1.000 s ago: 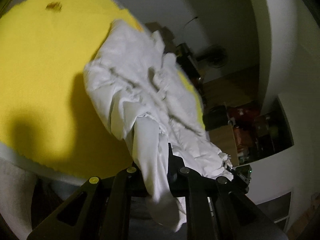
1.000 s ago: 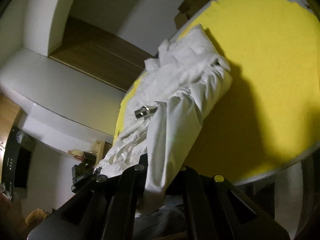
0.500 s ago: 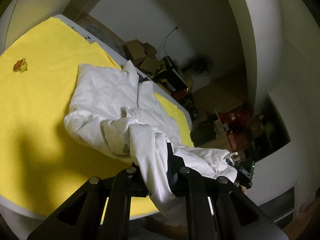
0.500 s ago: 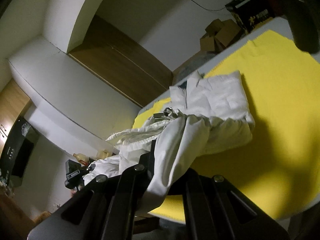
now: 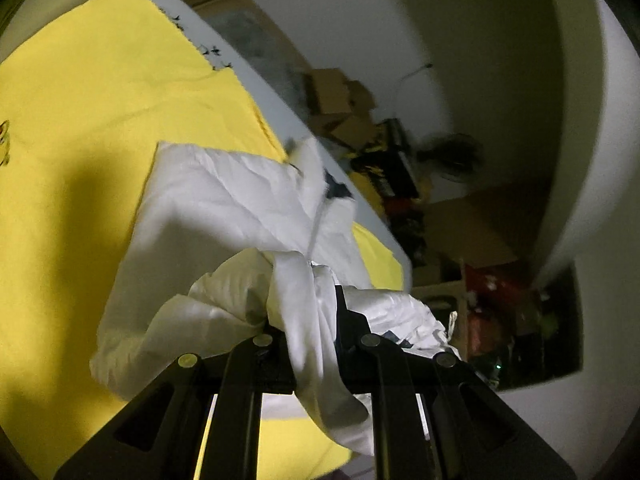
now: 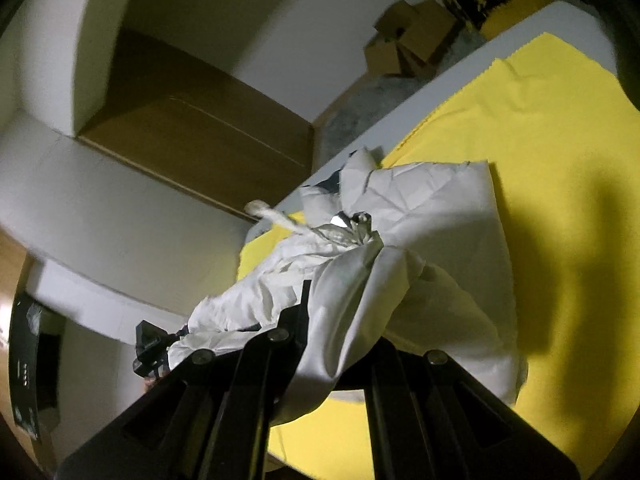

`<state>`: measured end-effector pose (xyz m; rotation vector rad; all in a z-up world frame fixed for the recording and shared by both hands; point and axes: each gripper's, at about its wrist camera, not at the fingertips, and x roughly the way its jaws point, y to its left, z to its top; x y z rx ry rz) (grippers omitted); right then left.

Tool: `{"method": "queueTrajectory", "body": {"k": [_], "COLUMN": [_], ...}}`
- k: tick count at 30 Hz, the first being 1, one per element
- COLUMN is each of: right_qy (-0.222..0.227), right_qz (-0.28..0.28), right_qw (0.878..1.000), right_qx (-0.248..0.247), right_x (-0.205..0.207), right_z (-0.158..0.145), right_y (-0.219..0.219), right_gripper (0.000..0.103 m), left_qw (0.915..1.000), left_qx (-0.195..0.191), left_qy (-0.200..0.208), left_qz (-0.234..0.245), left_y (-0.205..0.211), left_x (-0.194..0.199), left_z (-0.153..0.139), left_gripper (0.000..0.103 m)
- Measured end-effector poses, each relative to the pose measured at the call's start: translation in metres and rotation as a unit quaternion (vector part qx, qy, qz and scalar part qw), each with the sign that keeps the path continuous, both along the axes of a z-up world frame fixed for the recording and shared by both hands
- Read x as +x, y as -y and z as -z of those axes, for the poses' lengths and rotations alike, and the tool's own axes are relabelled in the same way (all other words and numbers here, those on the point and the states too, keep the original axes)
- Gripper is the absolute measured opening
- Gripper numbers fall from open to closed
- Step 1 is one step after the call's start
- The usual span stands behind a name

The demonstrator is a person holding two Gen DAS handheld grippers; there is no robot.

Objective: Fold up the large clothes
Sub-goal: 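Lift the hem with both grippers and fold it toward the collar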

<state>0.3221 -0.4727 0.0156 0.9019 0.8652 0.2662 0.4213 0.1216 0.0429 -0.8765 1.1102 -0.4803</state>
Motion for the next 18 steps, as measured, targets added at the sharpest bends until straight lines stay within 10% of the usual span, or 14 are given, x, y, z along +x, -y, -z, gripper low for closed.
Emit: {"method": "queueTrajectory", "body": {"k": [18], "right_qy": [-0.121], "right_qz": [0.032], "right_qw": [0.992], "right_qx": [0.021], "right_x": [0.196], "right_z": [0.108], "right_y": [0.047], "right_gripper": [0.003], "left_qw": [0.9925], "left_qx": [0.060], "left_qy": [-0.103], "left_qz": [-0.026], "left_y": [0.045], "left_x": [0.187], "left_z": [0.120], "left_gripper": [0.011]}}
